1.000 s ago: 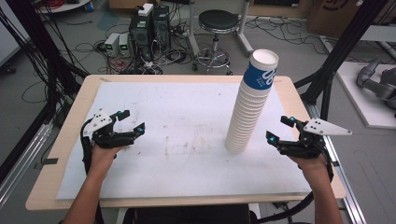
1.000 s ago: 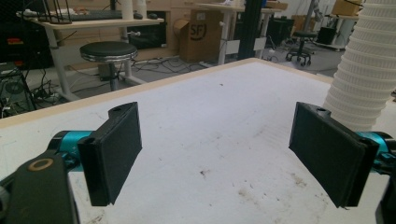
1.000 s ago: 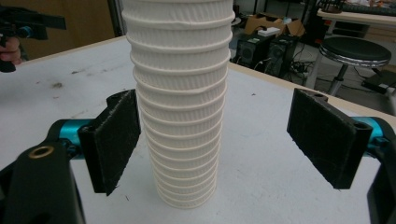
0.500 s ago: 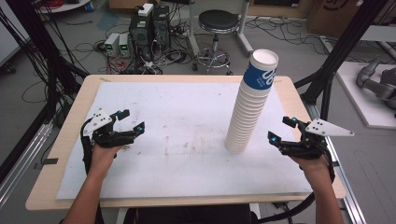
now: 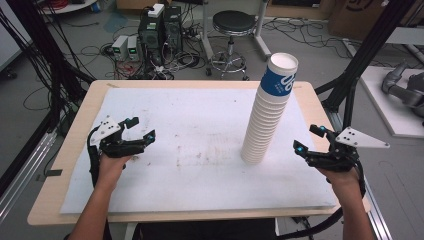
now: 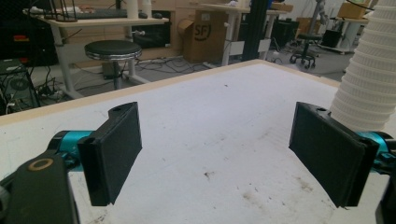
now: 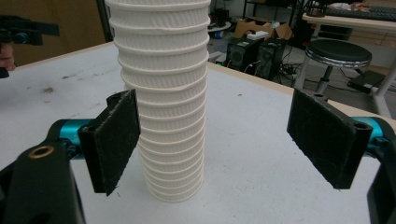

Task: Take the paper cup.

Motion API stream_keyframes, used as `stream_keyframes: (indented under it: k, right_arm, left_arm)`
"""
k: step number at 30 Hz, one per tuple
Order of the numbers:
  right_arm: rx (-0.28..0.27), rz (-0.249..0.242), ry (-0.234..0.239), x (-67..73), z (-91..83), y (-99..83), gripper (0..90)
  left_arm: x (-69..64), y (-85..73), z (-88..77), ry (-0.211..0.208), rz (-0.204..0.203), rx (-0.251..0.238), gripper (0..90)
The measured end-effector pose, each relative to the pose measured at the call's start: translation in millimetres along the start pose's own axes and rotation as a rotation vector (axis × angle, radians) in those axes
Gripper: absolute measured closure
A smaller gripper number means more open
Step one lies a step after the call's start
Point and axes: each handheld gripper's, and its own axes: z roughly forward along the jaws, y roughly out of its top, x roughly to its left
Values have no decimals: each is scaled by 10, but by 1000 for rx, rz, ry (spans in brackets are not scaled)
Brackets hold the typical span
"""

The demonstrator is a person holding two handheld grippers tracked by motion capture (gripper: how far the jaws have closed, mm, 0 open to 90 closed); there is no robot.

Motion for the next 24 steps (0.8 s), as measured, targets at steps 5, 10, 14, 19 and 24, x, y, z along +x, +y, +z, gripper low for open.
stream_keyframes:
  k: [5, 10, 14, 19, 24]
  right_arm:
    - [5, 0, 3, -14, -33, -35, 176]
    - [-7, -4, -10, 14, -77, -3, 176]
    - [1, -5, -7, 29, -64, -13, 176]
    - [-1, -6, -4, 23, -26, 24, 176]
    - [9, -16, 13, 52, 45, 39, 176]
  left_arm:
    - [-39, -4, 53, -2, -2, -4, 168]
    - [-43, -10, 72, -13, 6, 3, 168]
    - [-40, -13, 72, -9, 9, 6, 168]
    - [-39, -14, 27, -4, 11, 1, 168]
    - [-34, -15, 0, -4, 8, -2, 168]
